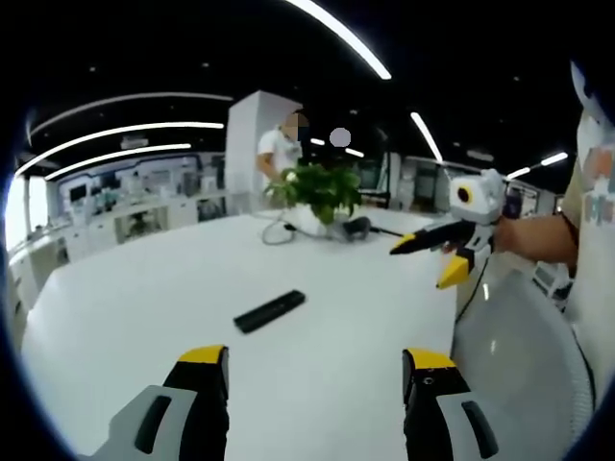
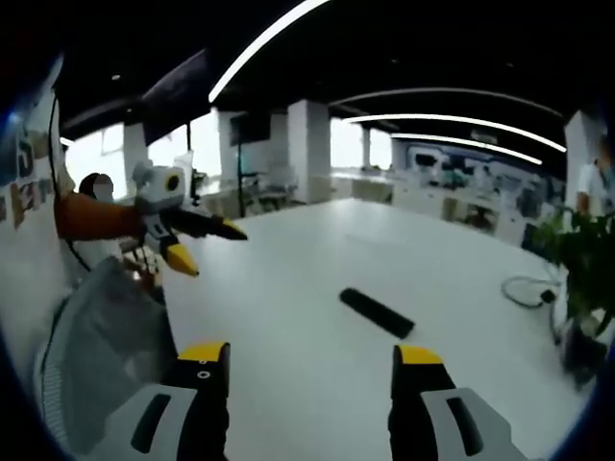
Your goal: Press the specified remote control buttons in sequence, fully releasing each button before pressing the next.
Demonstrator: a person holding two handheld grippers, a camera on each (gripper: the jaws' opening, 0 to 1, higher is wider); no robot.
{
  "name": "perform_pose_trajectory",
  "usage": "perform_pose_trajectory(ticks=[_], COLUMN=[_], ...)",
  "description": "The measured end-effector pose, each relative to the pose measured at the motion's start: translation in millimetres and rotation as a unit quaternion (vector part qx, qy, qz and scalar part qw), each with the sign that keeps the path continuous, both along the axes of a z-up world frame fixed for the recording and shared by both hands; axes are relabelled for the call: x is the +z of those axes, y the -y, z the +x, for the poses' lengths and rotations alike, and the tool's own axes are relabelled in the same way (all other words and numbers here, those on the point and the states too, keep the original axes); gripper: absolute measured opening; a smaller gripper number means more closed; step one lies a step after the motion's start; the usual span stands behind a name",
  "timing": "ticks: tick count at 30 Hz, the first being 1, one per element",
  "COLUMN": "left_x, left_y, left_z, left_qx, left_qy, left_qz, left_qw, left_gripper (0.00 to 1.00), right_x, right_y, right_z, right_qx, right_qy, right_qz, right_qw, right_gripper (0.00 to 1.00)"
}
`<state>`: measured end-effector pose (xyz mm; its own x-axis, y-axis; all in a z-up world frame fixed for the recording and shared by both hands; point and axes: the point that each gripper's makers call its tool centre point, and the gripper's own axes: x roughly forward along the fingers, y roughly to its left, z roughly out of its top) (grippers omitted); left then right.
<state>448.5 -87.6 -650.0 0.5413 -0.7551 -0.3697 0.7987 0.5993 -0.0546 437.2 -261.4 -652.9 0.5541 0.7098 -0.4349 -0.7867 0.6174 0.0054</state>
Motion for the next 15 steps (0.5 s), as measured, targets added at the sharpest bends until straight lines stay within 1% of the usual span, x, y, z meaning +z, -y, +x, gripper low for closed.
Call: perform_pose_trajectory(ticks=[7, 15], left_x=[-0.8, 0.3], left_y=[0, -1], left_z=[8.4, 17.4], left_qx=[-0.005, -0.008], left_qy=[0.0, 0.003], left_qz=[0.002, 0.004], left_qw=[1.0, 1.0], left_gripper=[0.75, 0.75], right_x=[1.9, 1.3], right_y=[3, 5], right_z=[9, 19], right_qx=[0.006, 0.013], right_qy=[0.007, 0.01], right_qz=[-0.013, -0.023], right_qw=[0.9999, 0.9996], right_gripper=[0.66, 0.62])
